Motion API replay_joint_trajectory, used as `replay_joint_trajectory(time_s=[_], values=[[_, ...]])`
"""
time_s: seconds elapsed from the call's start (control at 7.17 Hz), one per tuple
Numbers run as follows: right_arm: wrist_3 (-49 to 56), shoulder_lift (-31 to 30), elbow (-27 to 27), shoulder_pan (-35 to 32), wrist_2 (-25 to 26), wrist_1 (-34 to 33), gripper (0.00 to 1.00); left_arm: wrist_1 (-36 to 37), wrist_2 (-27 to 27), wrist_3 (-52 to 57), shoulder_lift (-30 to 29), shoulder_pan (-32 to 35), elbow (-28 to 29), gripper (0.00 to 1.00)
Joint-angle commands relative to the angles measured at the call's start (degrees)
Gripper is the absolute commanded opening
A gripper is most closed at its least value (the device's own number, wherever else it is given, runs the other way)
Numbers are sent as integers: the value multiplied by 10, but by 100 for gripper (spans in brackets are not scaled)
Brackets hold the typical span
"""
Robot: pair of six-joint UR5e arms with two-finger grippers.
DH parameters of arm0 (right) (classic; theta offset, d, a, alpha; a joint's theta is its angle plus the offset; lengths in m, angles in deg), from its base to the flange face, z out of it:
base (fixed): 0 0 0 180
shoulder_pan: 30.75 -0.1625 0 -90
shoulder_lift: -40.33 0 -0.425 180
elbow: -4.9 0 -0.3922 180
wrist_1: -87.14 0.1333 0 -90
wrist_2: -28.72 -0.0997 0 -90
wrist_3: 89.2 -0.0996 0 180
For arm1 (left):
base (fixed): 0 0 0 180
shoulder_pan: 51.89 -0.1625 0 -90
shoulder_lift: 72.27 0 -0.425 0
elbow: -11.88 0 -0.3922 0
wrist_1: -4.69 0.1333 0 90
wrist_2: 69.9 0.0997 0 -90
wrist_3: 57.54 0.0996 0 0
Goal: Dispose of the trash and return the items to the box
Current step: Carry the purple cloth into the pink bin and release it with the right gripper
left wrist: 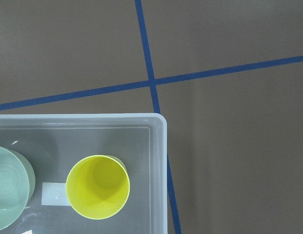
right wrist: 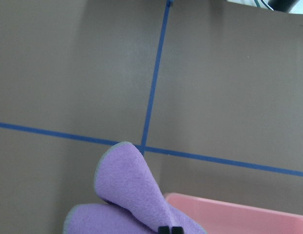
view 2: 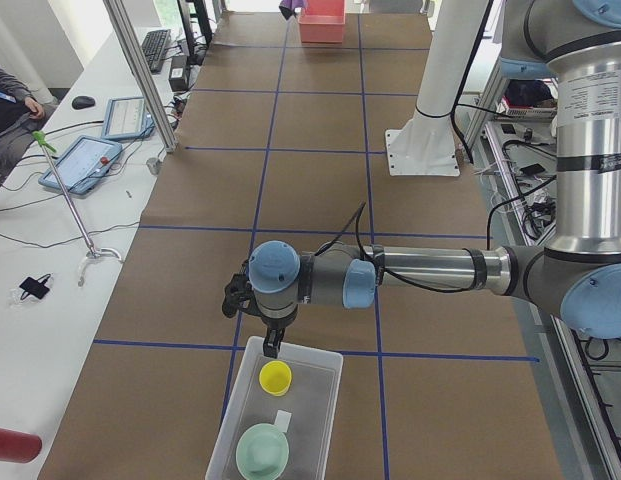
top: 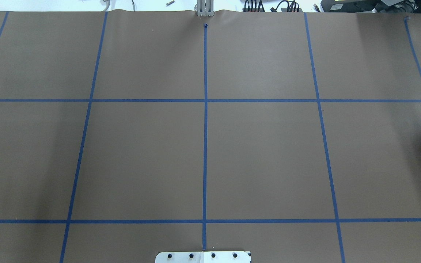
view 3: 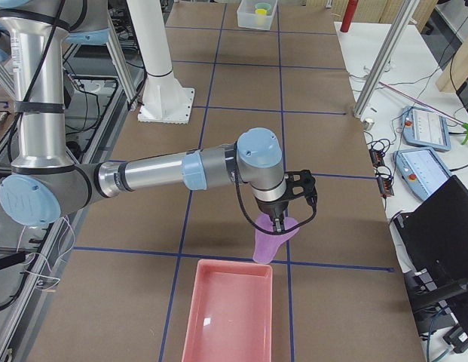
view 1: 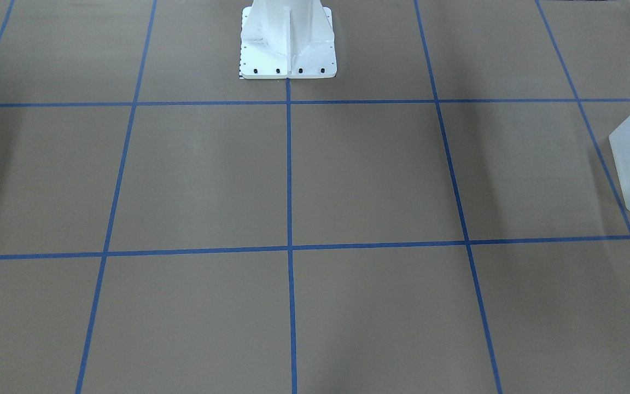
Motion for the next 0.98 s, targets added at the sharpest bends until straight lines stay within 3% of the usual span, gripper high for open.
replay_joint_trajectory(time_s=[0.0,0.28,0.56,0.84], values=[[109,-77,4,-34,26,-15,0,0,0,0,0,0,1,98],[168,-117,34,-37,97,16,0,-1,0,0,-1,-1,0,98],[174,-87,153,-38,106,140,0,0,0,0,-1,-1,2,98],[180,-59,214,-38,104,151,0,-1,0,0,-1,-2,1,98]])
